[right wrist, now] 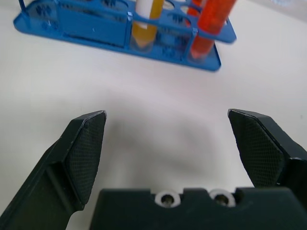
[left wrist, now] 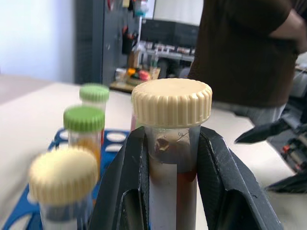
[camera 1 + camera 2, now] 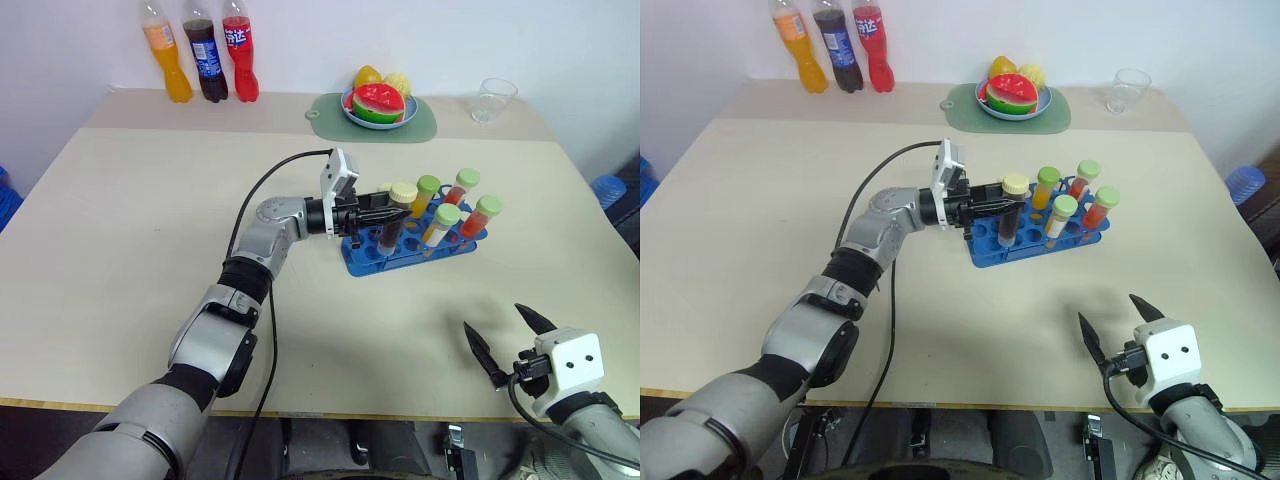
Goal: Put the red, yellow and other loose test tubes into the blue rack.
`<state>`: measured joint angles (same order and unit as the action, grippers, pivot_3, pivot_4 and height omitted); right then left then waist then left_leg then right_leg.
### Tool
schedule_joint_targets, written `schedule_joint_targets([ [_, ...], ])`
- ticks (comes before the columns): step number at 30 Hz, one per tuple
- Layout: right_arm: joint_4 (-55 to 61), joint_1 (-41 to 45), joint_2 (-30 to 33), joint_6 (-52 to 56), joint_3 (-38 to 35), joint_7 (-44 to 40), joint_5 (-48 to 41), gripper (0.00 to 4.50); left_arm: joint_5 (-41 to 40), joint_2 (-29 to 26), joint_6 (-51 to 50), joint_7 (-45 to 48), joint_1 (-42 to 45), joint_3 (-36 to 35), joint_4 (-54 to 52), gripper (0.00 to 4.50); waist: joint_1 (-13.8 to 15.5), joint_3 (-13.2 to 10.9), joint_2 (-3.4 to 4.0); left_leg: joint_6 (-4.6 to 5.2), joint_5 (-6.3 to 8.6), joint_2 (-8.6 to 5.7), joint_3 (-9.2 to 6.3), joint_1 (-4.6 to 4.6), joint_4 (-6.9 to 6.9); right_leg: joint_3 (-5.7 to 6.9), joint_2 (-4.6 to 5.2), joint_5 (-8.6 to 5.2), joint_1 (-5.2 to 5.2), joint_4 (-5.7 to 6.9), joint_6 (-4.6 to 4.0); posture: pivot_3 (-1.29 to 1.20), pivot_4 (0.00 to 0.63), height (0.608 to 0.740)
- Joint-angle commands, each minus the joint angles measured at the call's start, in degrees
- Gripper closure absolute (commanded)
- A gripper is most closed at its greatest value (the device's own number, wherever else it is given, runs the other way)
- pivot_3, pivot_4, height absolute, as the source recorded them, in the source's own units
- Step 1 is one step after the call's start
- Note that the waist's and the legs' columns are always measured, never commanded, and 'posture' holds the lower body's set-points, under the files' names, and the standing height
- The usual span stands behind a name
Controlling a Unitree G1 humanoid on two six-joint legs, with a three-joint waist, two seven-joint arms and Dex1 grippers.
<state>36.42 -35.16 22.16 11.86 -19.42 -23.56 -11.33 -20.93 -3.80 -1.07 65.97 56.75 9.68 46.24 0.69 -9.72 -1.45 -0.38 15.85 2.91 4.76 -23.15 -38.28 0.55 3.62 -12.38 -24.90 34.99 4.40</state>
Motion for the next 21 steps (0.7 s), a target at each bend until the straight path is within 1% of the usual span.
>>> schedule_joint_targets([
  [1, 3.21, -0.73, -0.55, -1.63, -1.97, 0.52, -0.05, 0.00, 3.51, 0.78, 5.26, -0.83, 1.85, -0.70, 2.32, 3.72, 0.03, 0.00, 0.00, 0.00, 0.00, 0.00, -0.01, -0.01, 0.00, 0.01, 0.00, 0.00, 0.00, 0.00, 0.00, 0.00, 0.150, 0.740],
  [6, 3.28, -0.09, -0.48, -1.47, -1.90, 0.72, 0.01, 0.00, 6.84, 2.49, 10.48, -1.82, 2.07, -0.74, 6.77, 3.72, 0.04, 0.01, 0.01, 0.00, 0.00, -0.01, -0.03, -0.01, -0.01, 0.01, 0.00, 0.00, 0.01, 0.00, 0.00, 0.00, 0.150, 0.740],
  [11, 3.19, 0.88, 0.02, -1.01, -1.78, 0.54, -0.02, 0.00, 7.48, 4.54, 11.90, -1.24, 2.61, -2.00, 8.94, 3.72, 0.06, 0.01, 0.00, 0.00, 0.00, -0.02, -0.03, -0.02, -0.02, 0.01, 0.00, 0.00, 0.01, 0.00, 0.00, 0.00, 0.150, 0.740],
  [21, 2.69, 2.12, 0.73, -0.56, -1.61, 0.17, 0.13, 0.00, 10.55, 5.07, 15.40, 1.42, 1.93, -1.23, 11.02, 3.72, 0.04, 0.02, 0.00, 0.00, 0.00, -0.02, -0.03, -0.02, -0.02, 0.03, 0.00, 0.00, 0.02, 0.00, 0.00, 0.00, 0.150, 0.740],
])
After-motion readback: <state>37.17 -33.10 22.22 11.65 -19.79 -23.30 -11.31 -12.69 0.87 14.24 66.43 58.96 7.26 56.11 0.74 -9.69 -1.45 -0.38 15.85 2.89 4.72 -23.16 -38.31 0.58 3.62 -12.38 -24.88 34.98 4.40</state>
